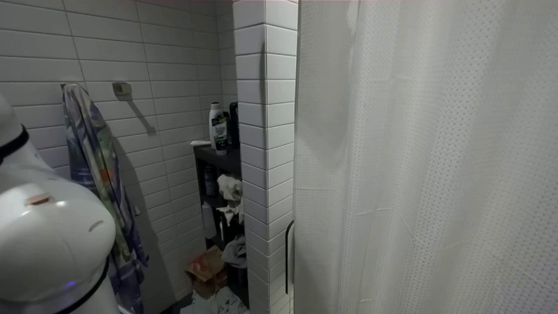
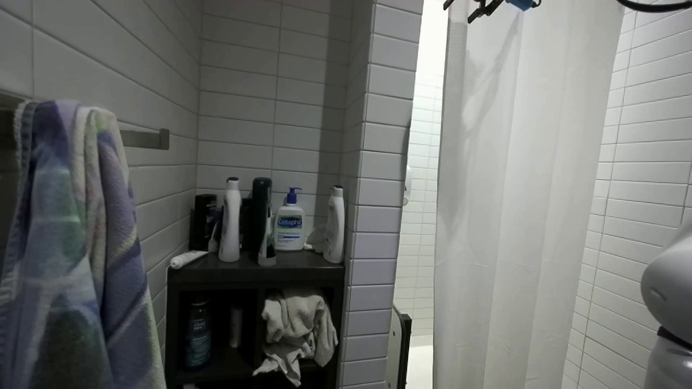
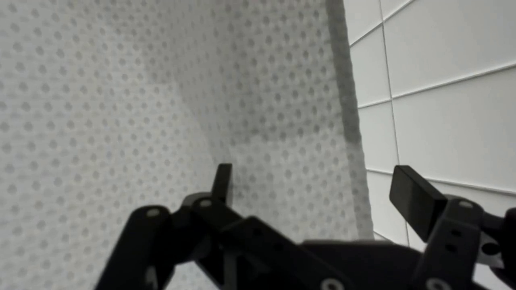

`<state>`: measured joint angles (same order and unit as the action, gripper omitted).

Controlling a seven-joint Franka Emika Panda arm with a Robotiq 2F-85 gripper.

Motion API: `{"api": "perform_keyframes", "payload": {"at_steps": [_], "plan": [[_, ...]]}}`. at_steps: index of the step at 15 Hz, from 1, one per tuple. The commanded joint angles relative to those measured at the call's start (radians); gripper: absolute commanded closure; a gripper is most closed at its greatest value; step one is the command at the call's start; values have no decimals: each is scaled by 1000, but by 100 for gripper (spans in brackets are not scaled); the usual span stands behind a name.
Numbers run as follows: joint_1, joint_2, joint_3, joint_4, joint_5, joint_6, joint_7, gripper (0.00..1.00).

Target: Slide the shower curtain to the right

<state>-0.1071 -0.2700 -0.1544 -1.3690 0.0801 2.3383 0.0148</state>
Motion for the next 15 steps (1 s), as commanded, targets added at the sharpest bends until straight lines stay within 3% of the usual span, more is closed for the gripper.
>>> {"api": "perform_keyframes", "payload": {"at_steps": [1, 2, 4, 12, 13, 15], "plan": [[-9, 27, -6, 30, -12, 19, 4, 0], [-9, 27, -9, 27, -11, 25, 3, 25], [-9, 28, -15, 24, -9, 35, 1, 32], [-16, 32, -29, 16, -22, 61, 3, 94], [-20, 34, -29, 16, -33, 66, 8, 99], [-36, 36, -28, 17, -67, 78, 31, 100]]}}
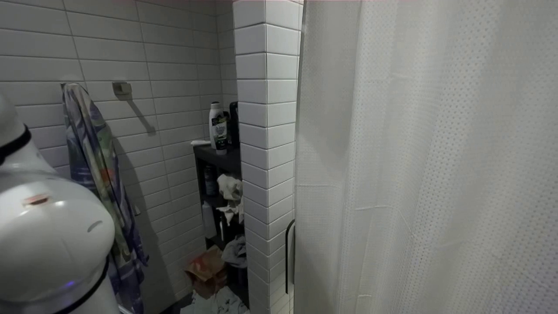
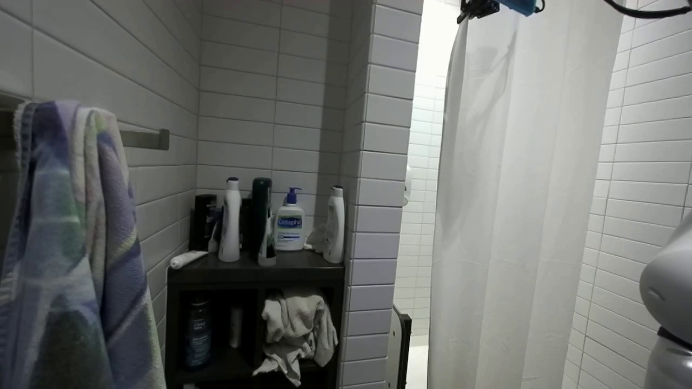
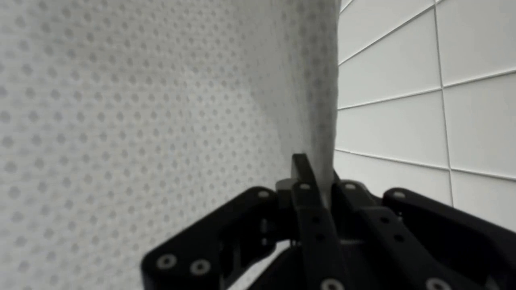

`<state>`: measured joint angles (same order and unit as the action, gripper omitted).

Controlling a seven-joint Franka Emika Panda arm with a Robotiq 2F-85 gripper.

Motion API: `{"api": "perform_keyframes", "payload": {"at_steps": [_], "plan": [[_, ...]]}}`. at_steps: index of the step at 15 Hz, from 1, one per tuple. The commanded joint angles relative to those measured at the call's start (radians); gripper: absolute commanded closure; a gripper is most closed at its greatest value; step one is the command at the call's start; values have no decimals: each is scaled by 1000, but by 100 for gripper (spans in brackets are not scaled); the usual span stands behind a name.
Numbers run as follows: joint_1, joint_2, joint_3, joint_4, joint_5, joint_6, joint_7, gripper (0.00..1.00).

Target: Slide the shower curtain to the right

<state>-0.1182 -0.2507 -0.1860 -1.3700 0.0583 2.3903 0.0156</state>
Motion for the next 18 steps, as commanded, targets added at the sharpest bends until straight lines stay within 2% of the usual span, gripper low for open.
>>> {"api": "perform_keyframes", "payload": {"at_steps": [1, 6, 13, 14, 15, 18], "plan": [[-34, 17, 1, 18, -59, 30, 38, 100], [-95, 24, -2, 16, -141, 51, 123, 99], [-149, 32, 19, 25, -247, 37, 331, 99], [-157, 38, -96, 49, -140, 65, 203, 99], [-163, 35, -114, 47, -113, 32, 207, 99], [-188, 76, -238, 87, 26, 3, 141, 99]]}}
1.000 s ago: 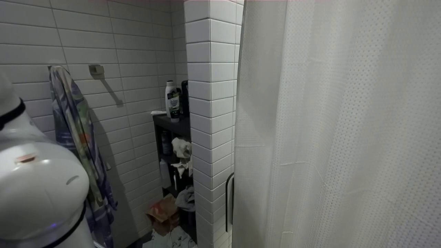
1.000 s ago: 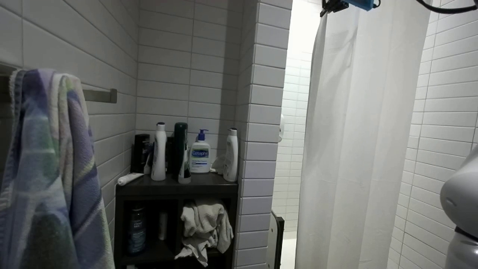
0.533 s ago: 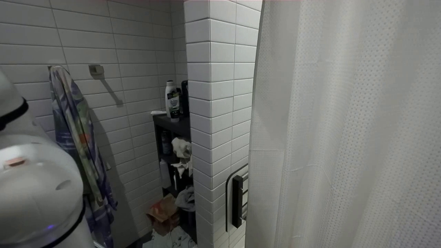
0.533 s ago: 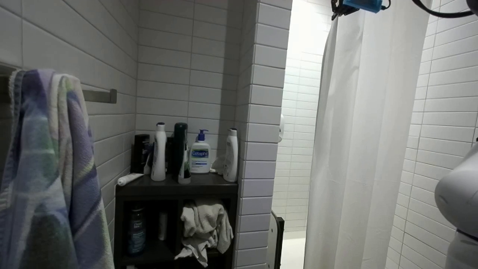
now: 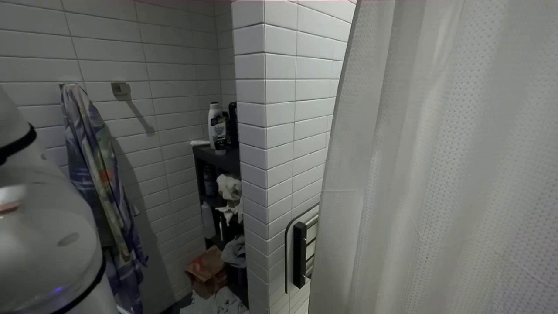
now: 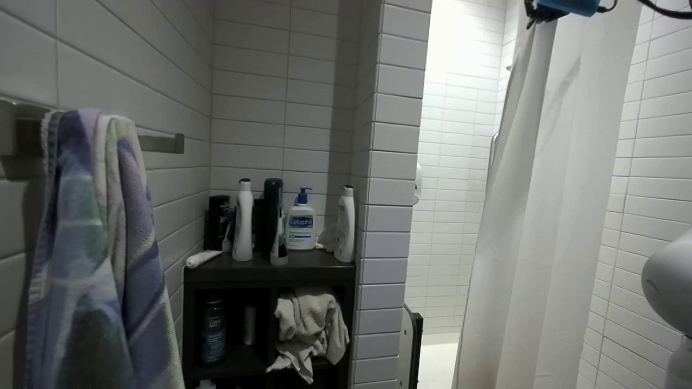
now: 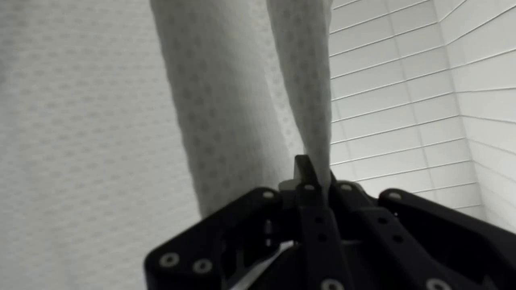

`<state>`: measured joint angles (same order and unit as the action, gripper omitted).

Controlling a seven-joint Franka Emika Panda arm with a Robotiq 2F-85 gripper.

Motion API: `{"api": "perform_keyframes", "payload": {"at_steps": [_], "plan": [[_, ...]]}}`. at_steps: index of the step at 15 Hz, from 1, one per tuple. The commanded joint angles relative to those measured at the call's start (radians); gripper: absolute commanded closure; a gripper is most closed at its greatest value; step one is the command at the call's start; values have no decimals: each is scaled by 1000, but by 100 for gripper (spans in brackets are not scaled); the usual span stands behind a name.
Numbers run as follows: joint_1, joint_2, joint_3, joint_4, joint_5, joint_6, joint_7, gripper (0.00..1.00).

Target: Slide the shower curtain to the right

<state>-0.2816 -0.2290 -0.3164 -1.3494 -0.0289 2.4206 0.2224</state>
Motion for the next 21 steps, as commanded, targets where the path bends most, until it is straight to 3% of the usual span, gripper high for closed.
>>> {"api": "perform_keyframes", "payload": {"at_steps": [1, 6, 11, 16, 21], "plan": [[-33, 67, -162, 74, 177, -19, -93, 99], [-43, 183, -422, 174, 560, -60, -293, 99], [-121, 357, -592, 287, 923, -148, -388, 99], [-304, 534, -608, 427, 1160, -243, -339, 99], [-490, 676, -591, 595, 1259, -290, -224, 99]]}}
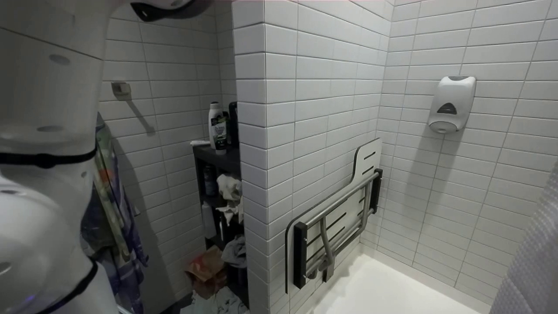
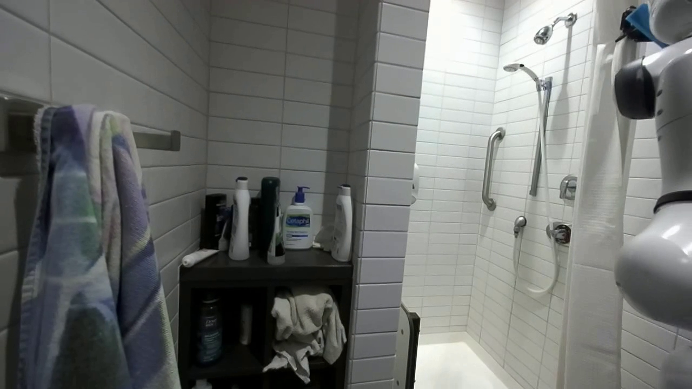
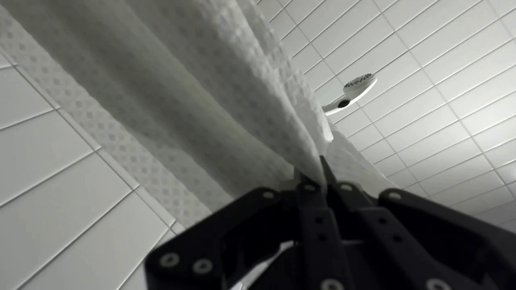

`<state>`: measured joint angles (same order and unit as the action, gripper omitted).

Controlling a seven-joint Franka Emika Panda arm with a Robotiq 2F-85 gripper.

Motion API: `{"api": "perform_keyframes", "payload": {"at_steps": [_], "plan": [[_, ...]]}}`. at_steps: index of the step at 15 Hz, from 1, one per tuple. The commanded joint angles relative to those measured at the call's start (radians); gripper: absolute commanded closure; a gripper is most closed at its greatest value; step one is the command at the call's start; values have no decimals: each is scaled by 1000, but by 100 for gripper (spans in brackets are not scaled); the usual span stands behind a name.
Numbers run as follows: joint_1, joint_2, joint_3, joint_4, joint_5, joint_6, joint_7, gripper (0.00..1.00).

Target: Slide the shower curtain to the right

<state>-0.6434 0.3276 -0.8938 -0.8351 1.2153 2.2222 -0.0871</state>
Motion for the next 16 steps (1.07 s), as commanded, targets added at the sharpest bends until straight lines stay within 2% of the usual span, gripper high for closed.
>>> {"api": "perform_keyframes", "payload": {"at_steps": [1, 4, 7, 16], "plan": [[-157, 142, -10, 113, 24, -94, 107, 99], [-222, 197, -3, 196, 32, -94, 176, 99], [-258, 230, 2, 249, 23, -90, 243, 99], [-274, 272, -3, 311, 9, -61, 412, 99]]}}
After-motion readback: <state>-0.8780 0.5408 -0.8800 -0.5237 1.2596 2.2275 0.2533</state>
